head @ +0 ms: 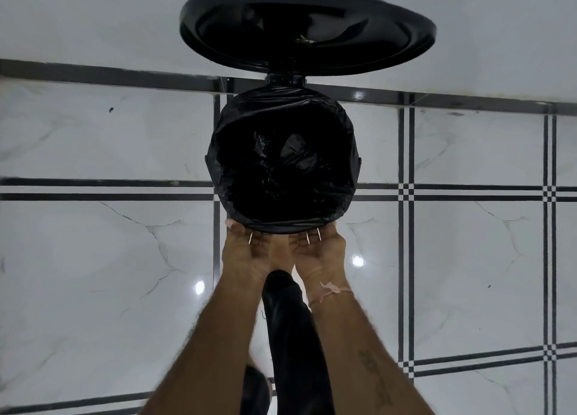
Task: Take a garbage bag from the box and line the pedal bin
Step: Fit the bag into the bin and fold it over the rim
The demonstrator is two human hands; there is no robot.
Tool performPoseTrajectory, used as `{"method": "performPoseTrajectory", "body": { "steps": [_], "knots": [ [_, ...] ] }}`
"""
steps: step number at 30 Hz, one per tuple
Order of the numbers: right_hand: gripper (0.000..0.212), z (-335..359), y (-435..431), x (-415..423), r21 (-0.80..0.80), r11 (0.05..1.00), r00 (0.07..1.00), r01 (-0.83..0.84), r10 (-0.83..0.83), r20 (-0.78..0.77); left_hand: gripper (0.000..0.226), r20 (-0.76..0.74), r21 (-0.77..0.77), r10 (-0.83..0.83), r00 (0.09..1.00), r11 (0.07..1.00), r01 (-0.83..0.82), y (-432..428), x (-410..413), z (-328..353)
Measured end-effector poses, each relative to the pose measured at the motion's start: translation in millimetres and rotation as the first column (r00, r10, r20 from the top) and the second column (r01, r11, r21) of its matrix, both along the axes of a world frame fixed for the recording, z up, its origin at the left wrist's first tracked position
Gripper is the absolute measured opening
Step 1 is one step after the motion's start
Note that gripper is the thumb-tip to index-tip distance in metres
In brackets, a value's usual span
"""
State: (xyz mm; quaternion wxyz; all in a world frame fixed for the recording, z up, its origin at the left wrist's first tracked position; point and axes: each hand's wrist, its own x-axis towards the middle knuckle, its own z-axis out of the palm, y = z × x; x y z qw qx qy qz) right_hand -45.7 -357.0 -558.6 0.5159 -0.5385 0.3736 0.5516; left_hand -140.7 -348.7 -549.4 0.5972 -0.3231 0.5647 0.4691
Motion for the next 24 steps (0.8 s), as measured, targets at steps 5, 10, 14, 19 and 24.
{"method": "performPoseTrajectory", "body": {
  "steps": [5, 10, 14, 19, 24],
  "knots": [
    [0.025, 2.1, -2.2, 2.9, -0.003, 0.998, 0.997, -0.07, 0.07, 0.016, 0.024, -0.001, -0.025, -0.1, 0.995, 0.995, 0.1, -6.8, -21.8, -21.0],
    [0.028, 4.5, -7.2, 21.9, -0.094, 0.948, 0.926, -0.305, 0.318, 0.203, 0.036, -0.116, -0.025, -0.236, 0.965, 0.972, 0.235, -2.5, -36.1, -12.0],
    [0.039, 30.4, 15.4, 28.3, -0.134, 0.813, 0.733, -0.567, 0.571, 0.37, 0.042, -0.19, -0.02, -0.411, 0.892, 0.91, 0.415, 13.3, -40.8, 10.3],
    [0.055, 66.3, 57.0, 33.0, -0.138, 0.715, 0.574, -0.685, 0.647, 0.503, 0.069, -0.351, -0.027, -0.545, 0.762, 0.819, 0.573, 51.5, -43.9, 56.3],
    [0.071, 122.8, 110.6, 42.4, -0.064, 0.721, 0.491, -0.69, 0.531, 0.691, 0.078, -0.549, 0.074, -0.466, 0.693, 0.8, 0.596, 103.5, -44.6, 111.4]
  ]
}}
